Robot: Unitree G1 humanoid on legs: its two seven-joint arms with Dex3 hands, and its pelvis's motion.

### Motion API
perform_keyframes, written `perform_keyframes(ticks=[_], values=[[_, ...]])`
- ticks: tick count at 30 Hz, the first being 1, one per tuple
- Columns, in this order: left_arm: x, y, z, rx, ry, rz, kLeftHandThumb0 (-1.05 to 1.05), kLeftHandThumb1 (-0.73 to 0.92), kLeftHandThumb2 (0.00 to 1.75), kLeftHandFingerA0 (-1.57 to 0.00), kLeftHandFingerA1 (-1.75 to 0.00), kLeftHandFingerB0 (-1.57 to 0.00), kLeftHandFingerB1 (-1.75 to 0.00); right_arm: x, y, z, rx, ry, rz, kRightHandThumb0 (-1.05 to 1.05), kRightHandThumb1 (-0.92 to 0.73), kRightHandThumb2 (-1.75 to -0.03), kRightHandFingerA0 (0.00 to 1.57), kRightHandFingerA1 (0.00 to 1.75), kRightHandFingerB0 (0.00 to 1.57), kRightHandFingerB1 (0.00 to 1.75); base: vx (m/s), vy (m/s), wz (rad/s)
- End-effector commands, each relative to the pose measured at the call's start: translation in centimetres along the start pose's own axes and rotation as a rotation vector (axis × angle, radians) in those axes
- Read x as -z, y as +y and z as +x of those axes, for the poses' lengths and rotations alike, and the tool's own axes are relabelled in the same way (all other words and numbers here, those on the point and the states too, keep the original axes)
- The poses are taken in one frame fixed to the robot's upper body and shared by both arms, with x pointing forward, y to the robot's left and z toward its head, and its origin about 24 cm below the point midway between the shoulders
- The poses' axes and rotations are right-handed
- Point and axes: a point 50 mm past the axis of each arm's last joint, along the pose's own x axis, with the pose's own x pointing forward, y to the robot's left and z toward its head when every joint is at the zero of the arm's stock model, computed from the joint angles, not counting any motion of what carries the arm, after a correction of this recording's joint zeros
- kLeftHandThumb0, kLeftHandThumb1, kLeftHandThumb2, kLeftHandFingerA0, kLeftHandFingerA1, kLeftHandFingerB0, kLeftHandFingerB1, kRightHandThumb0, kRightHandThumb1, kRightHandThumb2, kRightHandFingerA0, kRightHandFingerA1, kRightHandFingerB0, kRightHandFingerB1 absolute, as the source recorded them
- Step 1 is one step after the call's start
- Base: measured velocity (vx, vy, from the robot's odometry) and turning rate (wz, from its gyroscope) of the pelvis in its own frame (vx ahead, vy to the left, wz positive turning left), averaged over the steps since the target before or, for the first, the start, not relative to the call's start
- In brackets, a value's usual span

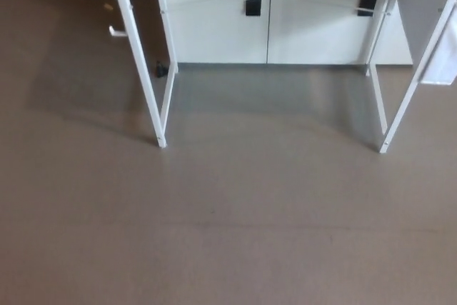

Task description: The robot walk towards a table in front and uses its left hand to pickup a tennis ball on the left side and put it in a container on the right hand side

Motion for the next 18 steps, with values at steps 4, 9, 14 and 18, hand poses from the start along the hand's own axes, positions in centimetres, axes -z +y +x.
perform_keyframes(ticks=[4, 9, 14, 18], values=[[-0.71, 0.45, 0.36, -0.009, -0.024, 0.039, -0.14, 0.37, 0.83, -0.22, -0.53, -0.17, -0.49, -0.13, -0.19, 0.11, 0.002, -0.005, 0.002, -0.51, -0.50, -0.55, 0.51, 0.40, 0.35, 0.34, 0.38, 0.139, -0.04], [-0.82, 0.35, 0.39, -0.006, -0.038, 0.027, -0.12, 0.37, 0.83, -0.24, -0.54, -0.18, -0.49, -0.21, -0.21, 0.08, 0.008, -0.012, -0.015, -0.49, -0.51, -0.55, 0.50, 0.39, 0.36, 0.34, 0.41, 0.135, -0.16], [-1.04, 0.37, 0.63, -0.012, -0.034, 0.042, -0.14, 0.37, 0.83, -0.25, -0.54, -0.18, -0.49, -0.35, -0.15, 0.24, 0.004, -0.015, -0.024, -0.49, -0.52, -0.56, 0.49, 0.39, 0.37, 0.34, 0.25, 0.050, 0.11], [-1.15, 0.41, 0.76, -0.011, -0.035, 0.059, -0.16, 0.54, 0.56, -0.35, -0.39, -0.30, -0.34, -0.34, -0.12, 0.28, 0.003, -0.016, -0.011, -0.48, -0.51, -0.55, 0.49, 0.40, 0.37, 0.35, 0.33, -0.103, 0.16]])
